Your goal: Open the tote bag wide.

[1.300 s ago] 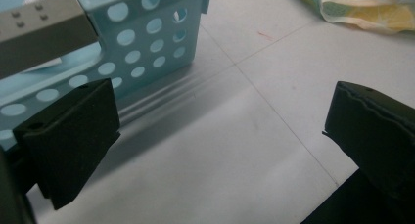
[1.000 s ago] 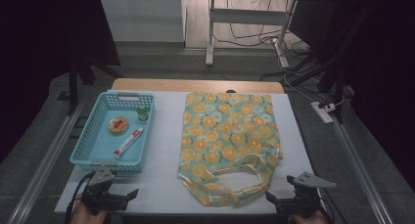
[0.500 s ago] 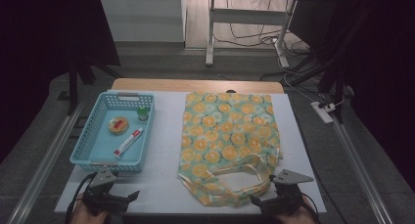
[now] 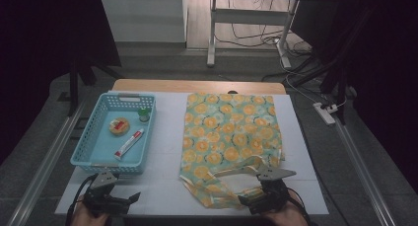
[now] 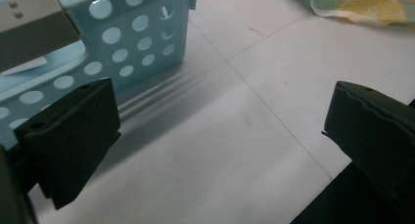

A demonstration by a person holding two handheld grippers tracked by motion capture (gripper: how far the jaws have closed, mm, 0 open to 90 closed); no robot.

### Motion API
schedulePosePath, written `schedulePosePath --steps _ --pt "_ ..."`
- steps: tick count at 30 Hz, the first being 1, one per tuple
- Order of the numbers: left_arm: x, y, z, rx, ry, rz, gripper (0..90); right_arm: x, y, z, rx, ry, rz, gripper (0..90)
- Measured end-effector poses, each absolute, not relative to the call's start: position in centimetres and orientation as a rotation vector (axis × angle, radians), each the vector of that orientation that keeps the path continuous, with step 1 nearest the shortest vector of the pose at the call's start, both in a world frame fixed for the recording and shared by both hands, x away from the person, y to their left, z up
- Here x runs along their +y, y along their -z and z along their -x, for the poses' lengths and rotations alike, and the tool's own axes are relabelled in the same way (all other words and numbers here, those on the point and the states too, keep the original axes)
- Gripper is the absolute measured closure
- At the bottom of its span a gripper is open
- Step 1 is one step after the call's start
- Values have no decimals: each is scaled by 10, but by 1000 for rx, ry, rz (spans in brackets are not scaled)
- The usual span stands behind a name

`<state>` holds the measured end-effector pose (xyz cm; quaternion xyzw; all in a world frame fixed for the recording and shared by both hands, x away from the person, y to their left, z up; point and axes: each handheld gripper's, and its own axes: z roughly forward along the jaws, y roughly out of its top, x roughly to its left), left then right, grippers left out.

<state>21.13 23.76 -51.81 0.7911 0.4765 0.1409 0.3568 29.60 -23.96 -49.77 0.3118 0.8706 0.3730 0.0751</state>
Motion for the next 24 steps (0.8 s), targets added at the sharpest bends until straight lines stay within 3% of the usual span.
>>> schedulePosePath --steps 15,21,22,24 --pt "238 518 -211 1222 -364 -2039 4 -206 511 -306 2698 -1034 -826 0" --pt "238 518 -210 1216 -366 -2043 5 -196 515 -308 2741 -1005 -769 139" --pt "238 518 -210 1216 -366 -2043 5 -197 515 -308 2767 -1007 -748 257" --pt "238 518 -210 1215 -366 -2043 6 -197 513 -308 2788 -1020 -738 369"
